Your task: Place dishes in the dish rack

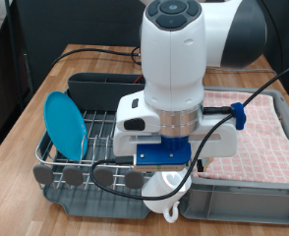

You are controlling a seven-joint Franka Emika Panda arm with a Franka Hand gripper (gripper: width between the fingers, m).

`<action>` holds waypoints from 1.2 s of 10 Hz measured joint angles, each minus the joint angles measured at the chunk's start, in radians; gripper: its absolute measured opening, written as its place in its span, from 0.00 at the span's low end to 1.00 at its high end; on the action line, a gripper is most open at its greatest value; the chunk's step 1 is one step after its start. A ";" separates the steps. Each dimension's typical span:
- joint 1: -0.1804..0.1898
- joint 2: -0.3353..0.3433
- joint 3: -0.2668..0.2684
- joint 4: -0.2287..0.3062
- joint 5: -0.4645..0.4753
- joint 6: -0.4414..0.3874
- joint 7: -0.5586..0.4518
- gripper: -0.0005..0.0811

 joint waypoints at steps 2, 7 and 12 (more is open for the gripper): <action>0.001 -0.004 -0.008 0.035 -0.009 -0.056 0.001 0.99; 0.021 -0.062 -0.032 0.050 -0.061 -0.066 0.021 0.99; 0.032 -0.112 -0.035 0.057 -0.098 -0.103 0.038 0.99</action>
